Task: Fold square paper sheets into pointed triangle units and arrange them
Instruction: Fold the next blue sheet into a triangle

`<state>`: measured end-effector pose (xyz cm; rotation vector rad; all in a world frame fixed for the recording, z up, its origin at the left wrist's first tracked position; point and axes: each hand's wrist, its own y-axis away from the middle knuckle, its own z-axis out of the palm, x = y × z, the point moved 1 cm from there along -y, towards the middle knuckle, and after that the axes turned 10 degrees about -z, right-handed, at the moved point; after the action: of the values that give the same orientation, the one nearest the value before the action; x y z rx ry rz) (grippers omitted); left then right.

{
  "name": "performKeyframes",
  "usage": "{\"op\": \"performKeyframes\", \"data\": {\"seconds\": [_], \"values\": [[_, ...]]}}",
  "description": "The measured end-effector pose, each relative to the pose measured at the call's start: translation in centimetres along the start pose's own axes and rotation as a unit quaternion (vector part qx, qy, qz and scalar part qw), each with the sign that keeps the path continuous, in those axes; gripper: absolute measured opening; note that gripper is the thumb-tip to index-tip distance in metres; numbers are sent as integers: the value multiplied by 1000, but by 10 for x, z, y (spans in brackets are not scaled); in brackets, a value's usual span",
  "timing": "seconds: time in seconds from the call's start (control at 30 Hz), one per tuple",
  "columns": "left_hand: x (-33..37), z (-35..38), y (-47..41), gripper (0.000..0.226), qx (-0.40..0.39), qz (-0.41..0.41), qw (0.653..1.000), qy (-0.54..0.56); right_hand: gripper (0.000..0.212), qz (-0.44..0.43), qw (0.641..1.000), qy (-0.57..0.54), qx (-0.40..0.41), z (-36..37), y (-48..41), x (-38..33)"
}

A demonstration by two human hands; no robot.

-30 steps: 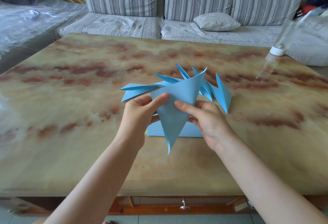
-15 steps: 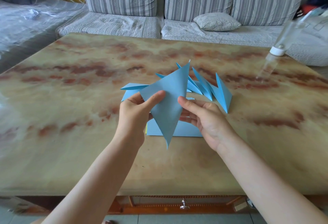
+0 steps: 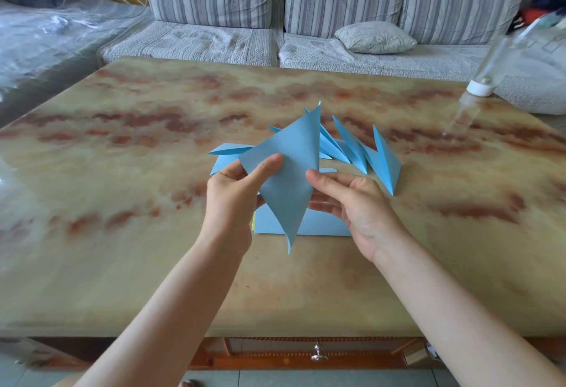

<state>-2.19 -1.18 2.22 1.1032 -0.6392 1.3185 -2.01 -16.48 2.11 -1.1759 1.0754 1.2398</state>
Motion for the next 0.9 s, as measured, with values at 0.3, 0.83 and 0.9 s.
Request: {"op": "performKeyframes", "data": {"seconds": [0.3, 0.83, 0.9], "values": [[-1, 0, 1, 7, 5, -5, 999, 33, 33, 12, 1000, 7, -18, 3, 1, 3], [-1, 0, 1, 10, -29, -12, 995, 98, 20, -6, 999, 42, -15, 5, 3, 5], [-2, 0, 1, 10, -29, -15, 994, 105, 21, -7, 999, 47, -13, 5, 3, 6]]}}
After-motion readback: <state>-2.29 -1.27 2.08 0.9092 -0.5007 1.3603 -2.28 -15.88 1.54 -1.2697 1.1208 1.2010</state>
